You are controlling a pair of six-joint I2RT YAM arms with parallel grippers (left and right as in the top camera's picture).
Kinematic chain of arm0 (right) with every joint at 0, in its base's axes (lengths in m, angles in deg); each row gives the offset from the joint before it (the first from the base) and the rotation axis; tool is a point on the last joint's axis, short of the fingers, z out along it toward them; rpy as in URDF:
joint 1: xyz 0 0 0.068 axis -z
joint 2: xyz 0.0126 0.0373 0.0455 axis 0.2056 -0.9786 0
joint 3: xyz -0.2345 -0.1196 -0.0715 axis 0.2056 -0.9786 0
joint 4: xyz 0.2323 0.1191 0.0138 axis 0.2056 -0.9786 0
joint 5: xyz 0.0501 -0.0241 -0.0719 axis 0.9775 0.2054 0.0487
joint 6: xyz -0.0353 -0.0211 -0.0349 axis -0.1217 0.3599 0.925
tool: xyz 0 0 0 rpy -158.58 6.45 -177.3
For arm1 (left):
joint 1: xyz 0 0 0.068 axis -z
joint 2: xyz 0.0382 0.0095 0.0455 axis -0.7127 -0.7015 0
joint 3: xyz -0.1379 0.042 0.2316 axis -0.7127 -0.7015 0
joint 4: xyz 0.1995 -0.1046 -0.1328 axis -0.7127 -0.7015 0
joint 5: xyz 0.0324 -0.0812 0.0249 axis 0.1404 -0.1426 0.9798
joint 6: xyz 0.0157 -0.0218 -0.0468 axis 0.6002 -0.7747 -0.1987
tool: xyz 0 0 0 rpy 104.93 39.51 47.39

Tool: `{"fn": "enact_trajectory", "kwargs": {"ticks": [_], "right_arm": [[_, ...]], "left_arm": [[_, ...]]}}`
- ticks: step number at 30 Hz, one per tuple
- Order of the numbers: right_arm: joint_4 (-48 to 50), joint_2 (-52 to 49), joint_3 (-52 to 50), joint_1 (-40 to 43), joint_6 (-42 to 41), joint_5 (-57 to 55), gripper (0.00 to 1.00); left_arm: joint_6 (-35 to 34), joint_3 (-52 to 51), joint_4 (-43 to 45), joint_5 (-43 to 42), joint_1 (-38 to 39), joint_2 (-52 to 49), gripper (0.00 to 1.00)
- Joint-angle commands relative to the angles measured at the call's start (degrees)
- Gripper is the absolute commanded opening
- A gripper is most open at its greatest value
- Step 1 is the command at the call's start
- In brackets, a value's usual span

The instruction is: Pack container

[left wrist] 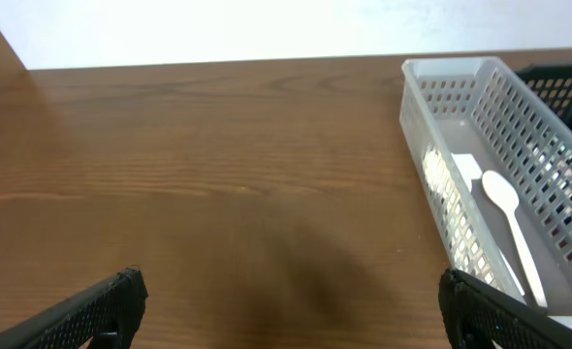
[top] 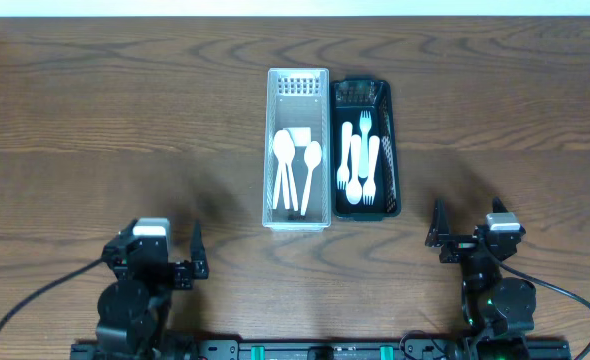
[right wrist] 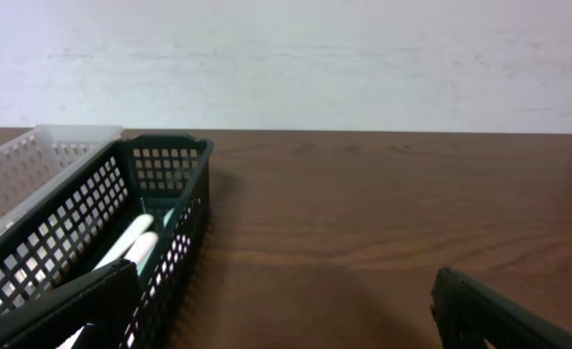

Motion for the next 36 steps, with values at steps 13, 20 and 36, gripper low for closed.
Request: {"fn": "enact_trajectory", "kwargs": {"ticks": [13, 20, 36], "right_arm": [[-0.1, 0.3, -0.2, -0.8, 0.9, 0.4, 0.99], [-0.1, 0.3, -0.2, -0.8, 0.9, 0.4, 0.99], [-0.1, 0.3, -0.2, -0.8, 0.9, 0.4, 0.99]], "left_arm": [[-1.8, -22.6, 33.4, 0.3, -2.2, 5.0, 0.98], [-1.7, -23.7, 30.3, 0.1, -3.1, 5.1, 0.98], [-1.8, -23.7, 30.2, -0.8, -4.9, 4.9, 0.98]]}}
